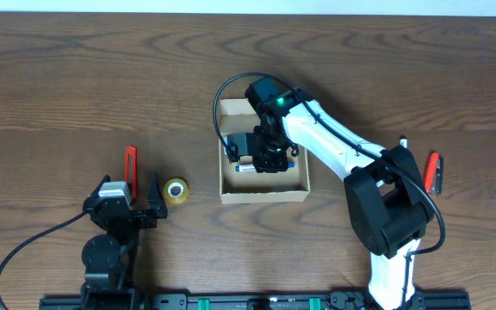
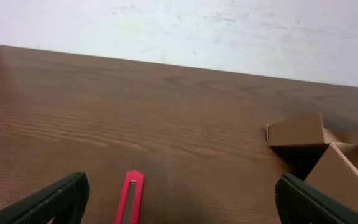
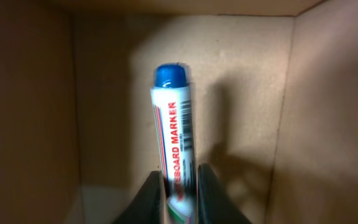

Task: Pack container
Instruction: 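Carry the marker into the box and release it, then move the right gripper back over the black-capped marker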

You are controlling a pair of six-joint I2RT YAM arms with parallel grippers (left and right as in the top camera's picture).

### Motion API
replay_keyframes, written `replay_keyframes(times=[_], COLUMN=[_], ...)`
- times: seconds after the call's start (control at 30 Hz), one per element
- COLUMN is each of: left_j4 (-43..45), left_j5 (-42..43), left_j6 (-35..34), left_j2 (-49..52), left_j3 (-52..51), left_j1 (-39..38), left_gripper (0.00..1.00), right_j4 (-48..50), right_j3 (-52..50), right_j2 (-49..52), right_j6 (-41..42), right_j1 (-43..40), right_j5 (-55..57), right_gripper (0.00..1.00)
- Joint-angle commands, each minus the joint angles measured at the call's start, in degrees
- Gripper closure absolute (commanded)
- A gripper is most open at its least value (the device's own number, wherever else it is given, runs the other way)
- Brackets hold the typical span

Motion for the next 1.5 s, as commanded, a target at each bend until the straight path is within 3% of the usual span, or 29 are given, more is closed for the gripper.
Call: replay_keyframes(times=[0.0,0.1,0.33,0.53,0.63,0.67,0.73,0.77,0.9,0.97,1.0,1.2,1.47], left_j4=[-2.32,-2.32,-2.32,-2.32,-2.32,-2.32,-2.32,-2.32,-2.32,-2.32,-2.32,-2.32,-2.29], left_j5=[1.29,1.29,1.29,1.27,1.27,1.27,1.27,1.27,1.29,1.27,1.29,1.29,1.29], left_j6=[-0.42,-0.42,-0.42,-0.42,-0.42,-0.42,-0.42,-0.42,-0.42,-0.42,-0.42,-0.44,-0.42], left_j2=[0.15,0.15,0.15,0.15,0.15,0.15,0.15,0.15,0.15,0.15,0.15,0.15,0.15], left_j3=[-1.14,-1.14,-1.14,-1.14,-1.14,-1.14,-1.14,-1.14,-1.14,-1.14,-1.14,-1.14,-1.14], left_j1=[-0.13,-0.13,-0.13,-0.13,-0.13,-0.13,-0.13,-0.13,-0.13,-0.13,-0.13,-0.13,-0.13], left_gripper=[0.05,0.04,0.04,0.05,0.05,0.05,0.05,0.05,0.05,0.05,0.05,0.04,0.05], right_j4=[0.11,0.02,-1.33,0.35,1.86,1.99,1.92,1.92,3.04,2.32,1.66,-2.93,-10.03], right_j3=[0.61,0.61,2.97,10.29,13.51,14.1,14.51,14.51,14.51,14.45,14.45,14.43,13.31], right_j2=[0.26,0.26,-3.06,-14.64,-20.74,-22.36,-25.31,-26.8,-28.44,-27.78,-27.34,-23.23,-13.99], right_j6=[-0.63,-0.61,0.9,7.8,18.62,22.4,26.67,28.52,43.89,52.87,55.63,67.01,65.05], right_j1=[0.39,0.39,0.44,-1.62,-4.92,-6.21,-9.18,-11.23,-20.24,-25.51,-27.61,-40.59,-49.55], right_j5=[-1.29,-1.27,-2.86,-5.7,-5.68,-5.66,-4.9,-3.5,7.02,12.04,13.42,20.46,15.96], right_gripper=[0.7,0.66,0.76,0.7,0.44,0.41,0.62,0.64,0.36,0.07,0.01,0.01,0.01])
